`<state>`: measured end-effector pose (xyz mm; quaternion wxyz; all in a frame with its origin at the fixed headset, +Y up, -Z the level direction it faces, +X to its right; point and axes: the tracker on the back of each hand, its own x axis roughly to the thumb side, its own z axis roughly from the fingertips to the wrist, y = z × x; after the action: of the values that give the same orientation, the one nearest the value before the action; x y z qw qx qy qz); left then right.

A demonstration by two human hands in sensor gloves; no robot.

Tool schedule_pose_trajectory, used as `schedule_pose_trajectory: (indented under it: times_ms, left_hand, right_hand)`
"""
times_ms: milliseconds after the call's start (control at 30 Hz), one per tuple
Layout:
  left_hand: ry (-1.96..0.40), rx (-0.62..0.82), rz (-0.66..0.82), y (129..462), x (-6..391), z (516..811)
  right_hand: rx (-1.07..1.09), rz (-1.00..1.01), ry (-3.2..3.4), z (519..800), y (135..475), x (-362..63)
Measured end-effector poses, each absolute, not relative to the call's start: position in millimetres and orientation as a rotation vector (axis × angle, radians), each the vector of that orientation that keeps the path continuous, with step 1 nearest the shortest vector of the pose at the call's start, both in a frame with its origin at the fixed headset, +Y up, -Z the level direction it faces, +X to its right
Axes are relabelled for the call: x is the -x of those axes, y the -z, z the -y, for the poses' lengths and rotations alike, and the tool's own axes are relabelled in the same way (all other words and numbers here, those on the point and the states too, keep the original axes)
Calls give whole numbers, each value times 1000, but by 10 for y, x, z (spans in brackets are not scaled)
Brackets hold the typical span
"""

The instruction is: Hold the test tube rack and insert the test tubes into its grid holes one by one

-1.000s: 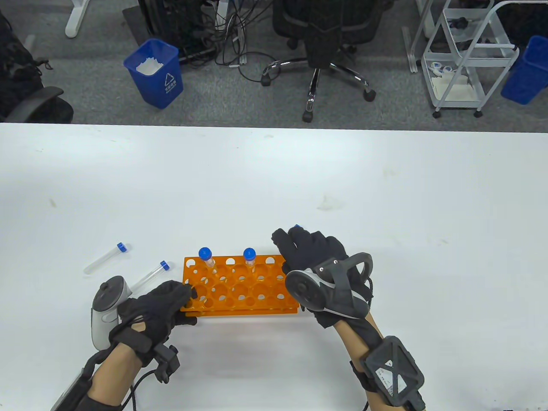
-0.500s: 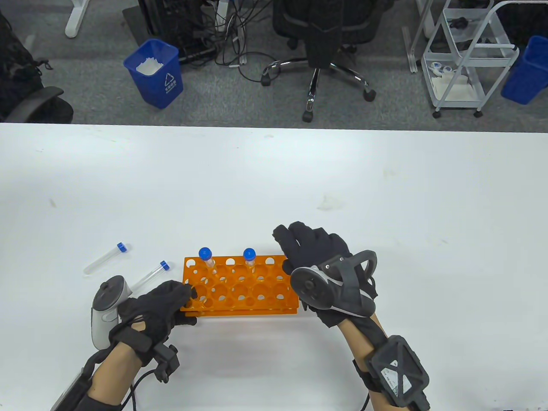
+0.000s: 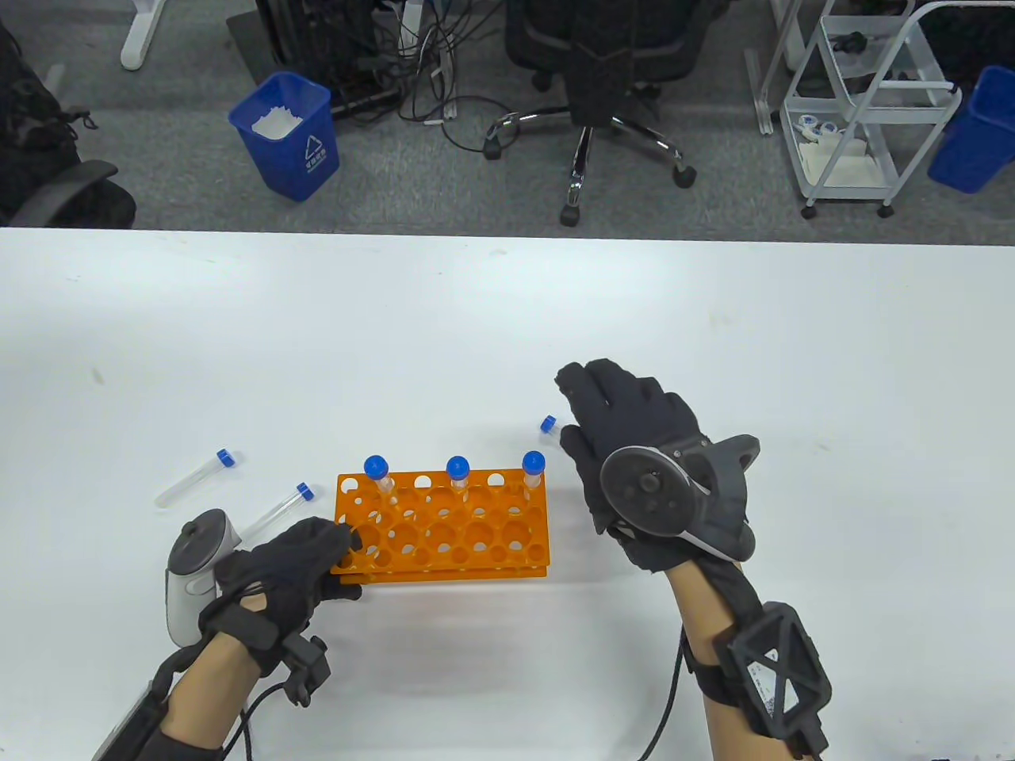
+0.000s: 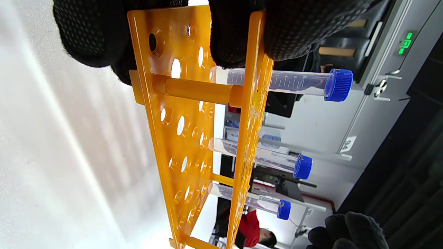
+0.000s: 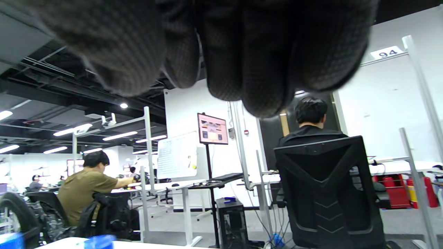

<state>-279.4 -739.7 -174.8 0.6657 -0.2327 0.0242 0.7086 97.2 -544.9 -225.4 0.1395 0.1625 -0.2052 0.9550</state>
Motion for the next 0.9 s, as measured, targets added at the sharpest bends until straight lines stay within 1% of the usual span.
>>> schedule_pose_trajectory:
  times_ms: [100,200,367,467,533,600,700,800,900]
  left_hand:
    - [-1602,527,-59,1751,2795,7401]
    - [-1605,526,-61,1754,2805,7399]
    - [-1613,521,-61,1762,2828,7391]
    - [-1613,520,-67,1766,2841,7395]
    - [-1611,517,-69,1769,2851,7395]
    - [-1613,514,-70,1769,2853,7391]
    - [-1614,515,-68,1771,2853,7389]
    - [-1611,513,-68,1776,2856,7389]
    - [-1607,513,-67,1784,2858,7386]
  right_hand:
    - [-403,534,-2773,5527,2434,-1011]
    - [-341,435,-2815,5694,2649,-1036]
    - [-286,222,-2891,6166,2987,-1010]
    - [-320,92,-2863,6535,3170,-962]
    - [-303,9,-2838,6761,3266,-937]
    - [-287,-46,-2876,6970,3347,-912]
    - [-268,-108,-2900,7201,3433,-874]
    - [-261,-116,-2913,7320,3482,-834]
    - [-277,-183,-2946,7431,3532,-765]
